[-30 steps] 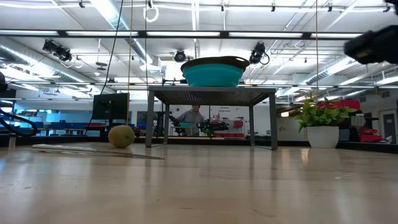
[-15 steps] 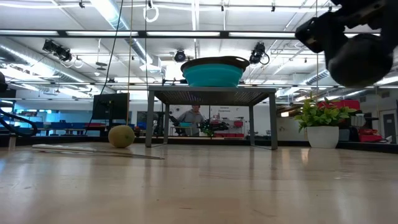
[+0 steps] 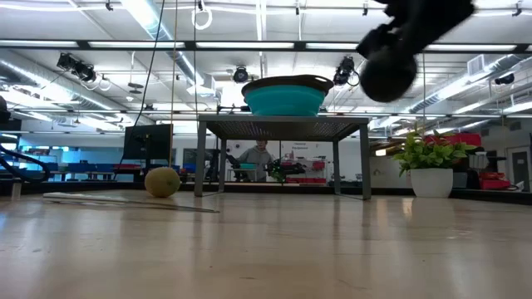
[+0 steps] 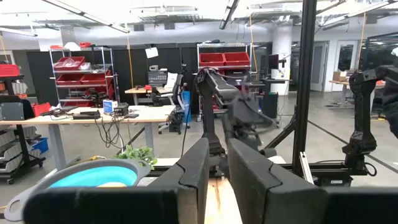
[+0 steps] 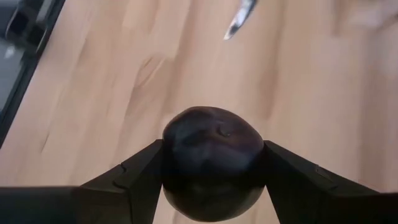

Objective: Pick & Place Fruit
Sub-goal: Put the plum into the blue bin

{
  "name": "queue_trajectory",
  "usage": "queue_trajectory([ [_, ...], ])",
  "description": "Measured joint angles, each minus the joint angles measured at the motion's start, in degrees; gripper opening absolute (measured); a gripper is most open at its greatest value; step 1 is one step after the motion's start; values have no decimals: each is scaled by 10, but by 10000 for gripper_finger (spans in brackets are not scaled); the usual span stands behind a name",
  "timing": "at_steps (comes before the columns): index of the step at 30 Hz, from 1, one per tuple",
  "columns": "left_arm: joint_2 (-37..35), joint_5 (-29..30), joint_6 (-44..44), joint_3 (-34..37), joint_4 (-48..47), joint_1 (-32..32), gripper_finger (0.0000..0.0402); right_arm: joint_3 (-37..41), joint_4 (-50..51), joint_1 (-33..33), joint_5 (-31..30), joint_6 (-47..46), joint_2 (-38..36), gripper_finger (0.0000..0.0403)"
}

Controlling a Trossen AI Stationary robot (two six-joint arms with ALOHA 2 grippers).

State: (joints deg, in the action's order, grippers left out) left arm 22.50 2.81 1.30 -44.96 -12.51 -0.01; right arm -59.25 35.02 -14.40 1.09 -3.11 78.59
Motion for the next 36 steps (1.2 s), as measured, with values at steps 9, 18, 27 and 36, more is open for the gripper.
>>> queue_trajectory([
  [9, 0, 0, 0, 0, 0, 0, 67, -70, -10, 93, 4, 44, 0, 247],
  [18, 0, 0, 0, 0, 0, 0, 67, -108, 20, 126, 5, 66, -7, 247],
  [27, 0, 0, 0, 0, 0, 0, 68, -140, 21, 166, 6, 82, -59, 247],
  [36, 0, 0, 0, 0, 0, 0, 68, -146, 21, 218, 8, 88, -98, 247],
])
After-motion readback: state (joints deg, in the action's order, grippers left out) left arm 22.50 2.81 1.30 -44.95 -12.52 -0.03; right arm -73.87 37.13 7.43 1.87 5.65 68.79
